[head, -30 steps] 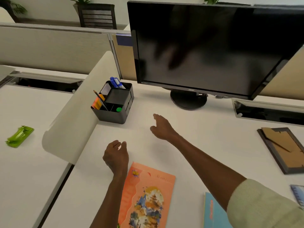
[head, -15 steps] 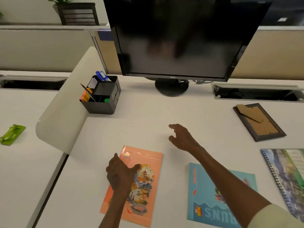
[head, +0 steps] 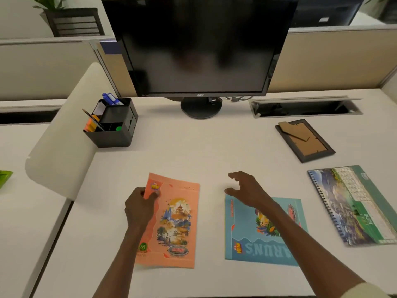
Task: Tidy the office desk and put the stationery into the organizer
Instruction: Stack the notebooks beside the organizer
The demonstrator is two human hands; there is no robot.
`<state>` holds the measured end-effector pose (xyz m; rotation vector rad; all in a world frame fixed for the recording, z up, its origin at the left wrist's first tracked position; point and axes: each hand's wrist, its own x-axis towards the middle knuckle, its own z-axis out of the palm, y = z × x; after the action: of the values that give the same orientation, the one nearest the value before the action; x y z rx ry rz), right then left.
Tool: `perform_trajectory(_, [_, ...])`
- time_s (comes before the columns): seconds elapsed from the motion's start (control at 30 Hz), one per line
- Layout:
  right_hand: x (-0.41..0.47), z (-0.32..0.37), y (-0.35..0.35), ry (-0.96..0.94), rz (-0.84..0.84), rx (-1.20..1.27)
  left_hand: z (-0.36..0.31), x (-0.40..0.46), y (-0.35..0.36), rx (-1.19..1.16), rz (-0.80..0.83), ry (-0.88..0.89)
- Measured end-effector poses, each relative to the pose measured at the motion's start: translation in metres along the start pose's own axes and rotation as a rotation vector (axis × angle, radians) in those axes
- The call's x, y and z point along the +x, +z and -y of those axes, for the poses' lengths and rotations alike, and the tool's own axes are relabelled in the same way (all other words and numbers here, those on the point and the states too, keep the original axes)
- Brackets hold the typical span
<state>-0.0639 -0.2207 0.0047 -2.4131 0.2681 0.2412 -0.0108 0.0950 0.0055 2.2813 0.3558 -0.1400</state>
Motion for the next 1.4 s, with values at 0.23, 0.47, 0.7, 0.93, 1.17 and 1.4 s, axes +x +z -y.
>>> perform_trajectory(0.23, [-0.012,0.029,0.024,0.063,0.06,0.413,-0.056,-0.016,-0.013,-0.233,0.11,0.175])
perform_trajectory(0.47, [-0.008,0.06,0.024,0.013,0.009,0.757,-0.077,-0.026,-0.013,-0.49,0.155,0.262])
perform_trajectory(0.7, [0.0,0.072,0.022,-0.036,-0.103,0.718,-0.052,-0.021,-0.009,-0.619,0.197,0.32])
perform_trajectory(0.93, [0.004,0.064,0.036,0.031,-0.082,0.631,-0.025,-0.025,0.014,-0.502,0.274,0.19])
perform_trajectory(1.17, [0.013,0.062,0.022,-0.011,-0.054,0.574,-0.034,-0.02,0.016,-0.513,0.223,0.152])
perform_trajectory(1.4, [0.003,-0.003,-0.007,-0.012,0.145,0.039,-0.021,-0.021,0.012,-0.568,0.14,0.145])
